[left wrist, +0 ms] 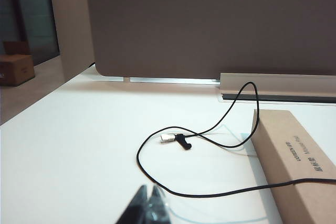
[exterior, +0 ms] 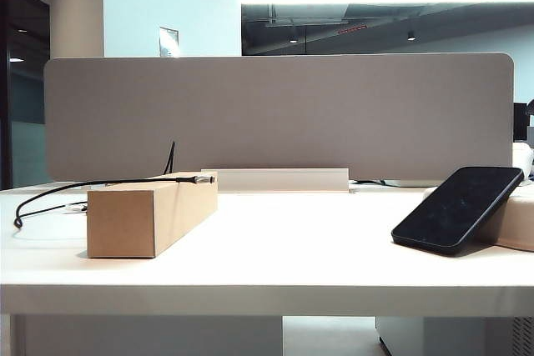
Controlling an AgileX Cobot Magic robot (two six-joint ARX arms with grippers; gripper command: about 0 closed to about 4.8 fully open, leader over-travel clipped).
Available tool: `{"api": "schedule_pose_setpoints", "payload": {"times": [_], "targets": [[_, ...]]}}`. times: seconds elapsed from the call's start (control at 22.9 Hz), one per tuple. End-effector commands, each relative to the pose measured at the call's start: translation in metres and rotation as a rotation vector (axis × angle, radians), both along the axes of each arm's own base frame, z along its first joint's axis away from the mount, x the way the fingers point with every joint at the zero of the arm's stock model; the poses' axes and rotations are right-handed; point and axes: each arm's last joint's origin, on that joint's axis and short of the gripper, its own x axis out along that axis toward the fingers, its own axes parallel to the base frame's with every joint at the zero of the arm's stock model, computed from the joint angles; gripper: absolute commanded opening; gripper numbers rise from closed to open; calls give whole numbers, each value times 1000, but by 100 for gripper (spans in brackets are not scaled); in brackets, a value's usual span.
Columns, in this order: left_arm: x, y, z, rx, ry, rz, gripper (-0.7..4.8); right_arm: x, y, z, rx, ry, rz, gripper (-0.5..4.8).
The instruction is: Pick up the charging cable and the phone, plug the charging cable into the charging port on the phone, and finally place them back on the table.
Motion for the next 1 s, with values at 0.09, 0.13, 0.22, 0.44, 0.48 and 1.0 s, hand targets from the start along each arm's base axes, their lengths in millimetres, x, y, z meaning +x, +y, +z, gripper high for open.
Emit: {"api": "schedule_pose_setpoints", "payload": {"times": [0.09,0.13,0.22,0.44,0.48,1.0], "targets": [[0,0,2,1,-14,-4,-5,0,0,-1,-5,-8,-4,-5],[0,0,2,1,-14,-4,-5,0,0,-1,-5,-8,-4,-5],[0,0,2,1,-14,-4,-5,0,0,-1,-5,-8,-4,-5],[0,0,2,1,-14,-4,-5,0,0,-1,-5,-9,-3,-5],[0,0,2,1,-15,-4,-5,0,0,-1,-5,-9,-3,-5],[0,0,3,2,-15,-4,-6,0,2,0,89,-10,72,-5]]}}
